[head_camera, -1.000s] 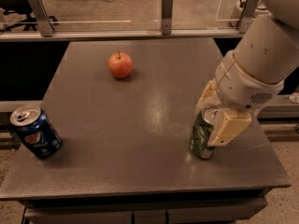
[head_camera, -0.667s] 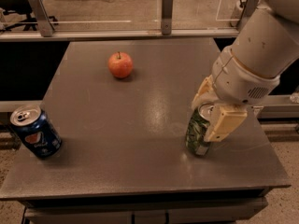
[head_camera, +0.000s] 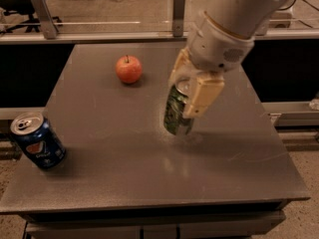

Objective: Move green can near pepsi can

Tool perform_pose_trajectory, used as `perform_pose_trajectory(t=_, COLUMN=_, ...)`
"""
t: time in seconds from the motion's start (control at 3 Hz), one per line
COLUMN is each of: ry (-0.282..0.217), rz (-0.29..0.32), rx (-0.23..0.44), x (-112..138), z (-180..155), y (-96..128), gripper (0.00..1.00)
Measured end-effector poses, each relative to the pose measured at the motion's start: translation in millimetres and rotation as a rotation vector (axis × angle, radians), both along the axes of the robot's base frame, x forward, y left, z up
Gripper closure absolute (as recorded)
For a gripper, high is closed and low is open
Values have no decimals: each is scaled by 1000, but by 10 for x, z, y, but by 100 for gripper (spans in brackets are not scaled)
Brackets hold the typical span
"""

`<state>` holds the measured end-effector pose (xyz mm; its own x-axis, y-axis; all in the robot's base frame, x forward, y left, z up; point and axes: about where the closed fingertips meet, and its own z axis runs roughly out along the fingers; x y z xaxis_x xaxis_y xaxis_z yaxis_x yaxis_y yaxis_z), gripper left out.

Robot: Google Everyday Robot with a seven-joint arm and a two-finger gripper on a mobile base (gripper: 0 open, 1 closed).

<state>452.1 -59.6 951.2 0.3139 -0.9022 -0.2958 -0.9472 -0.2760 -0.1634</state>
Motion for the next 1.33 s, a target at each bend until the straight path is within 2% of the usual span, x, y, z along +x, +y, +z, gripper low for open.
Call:
perform_pose_trajectory(t=0.33, ry=-34, rz=111, rx=39, x=237, z=284, y=567, gripper=100)
perform_pose_trajectory(t=0.67, ry=-72, rz=211, rx=51, x=283, z=439, y=1230, gripper=100)
perform_pose_trajectory(t=1.0, ry=-63, rz=299, rx=38, x=204, z=325, y=1848, gripper=100)
perform_pose_trajectory(t=1.33, ry=-39, rz=358, rx=16, x=84, z=130, y=2234, gripper=100)
